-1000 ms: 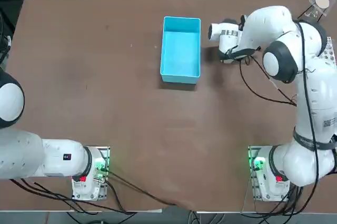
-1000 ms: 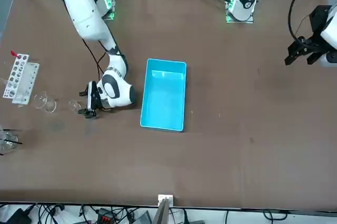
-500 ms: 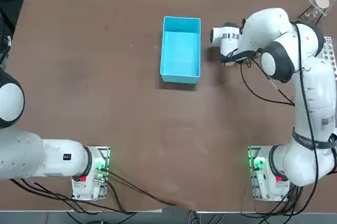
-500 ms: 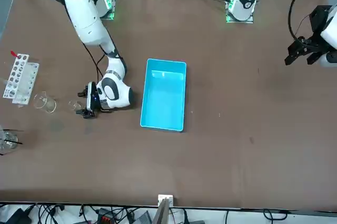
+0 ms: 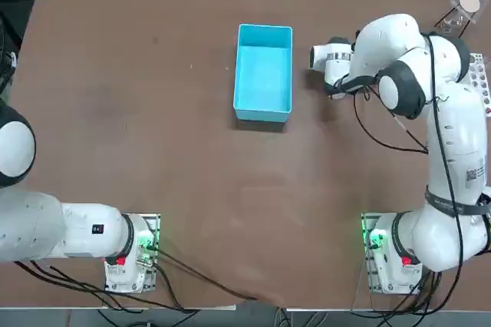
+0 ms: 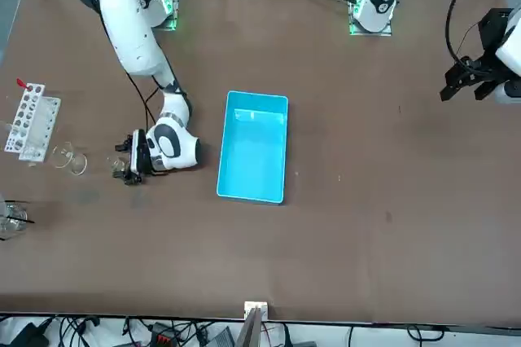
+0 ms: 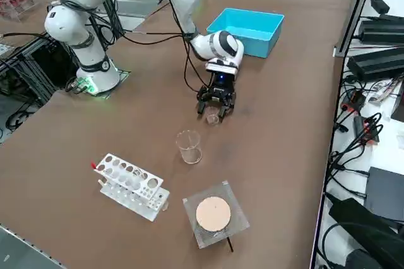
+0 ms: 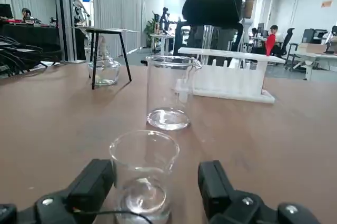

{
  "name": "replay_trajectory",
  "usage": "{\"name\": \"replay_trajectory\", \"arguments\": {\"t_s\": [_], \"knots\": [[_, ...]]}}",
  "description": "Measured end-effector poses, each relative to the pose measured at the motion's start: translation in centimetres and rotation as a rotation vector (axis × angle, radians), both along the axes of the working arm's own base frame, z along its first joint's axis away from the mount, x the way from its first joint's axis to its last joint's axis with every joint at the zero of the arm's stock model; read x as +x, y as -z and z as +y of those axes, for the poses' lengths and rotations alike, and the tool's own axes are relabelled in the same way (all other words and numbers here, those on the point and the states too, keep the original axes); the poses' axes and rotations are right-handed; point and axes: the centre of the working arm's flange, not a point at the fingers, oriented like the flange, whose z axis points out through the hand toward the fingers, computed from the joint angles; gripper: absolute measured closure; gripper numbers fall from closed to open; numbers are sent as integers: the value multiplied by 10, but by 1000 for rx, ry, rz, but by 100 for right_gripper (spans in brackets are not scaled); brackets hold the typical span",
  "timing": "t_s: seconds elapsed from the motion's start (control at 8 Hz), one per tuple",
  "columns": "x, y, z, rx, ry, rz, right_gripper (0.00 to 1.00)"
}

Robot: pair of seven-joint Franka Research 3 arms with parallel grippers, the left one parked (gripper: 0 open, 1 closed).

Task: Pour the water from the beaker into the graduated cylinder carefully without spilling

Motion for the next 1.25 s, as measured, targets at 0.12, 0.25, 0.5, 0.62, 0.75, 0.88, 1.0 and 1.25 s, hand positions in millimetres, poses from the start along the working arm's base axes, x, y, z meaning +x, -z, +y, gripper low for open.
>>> {"name": "replay_trajectory", "arguments": {"t_s": [0.12, 0.25, 0.5, 0.62, 0.75, 0.88, 1.0, 1.25], "knots": [[1, 1, -4, -6, -4, -1, 3], [2, 1, -6, -8, -4, -2, 4], [2, 1, -6, -8, -3, -7, 8], [2, 1, -6, -8, -1, -15, 25], [2, 1, -6, -8, 0, -24, 40], [2, 1, -6, -7, 1, -27, 40], [3, 1, -7, -7, 2, -28, 40], [5, -1, -8, -6, 6, -33, 40]]}}
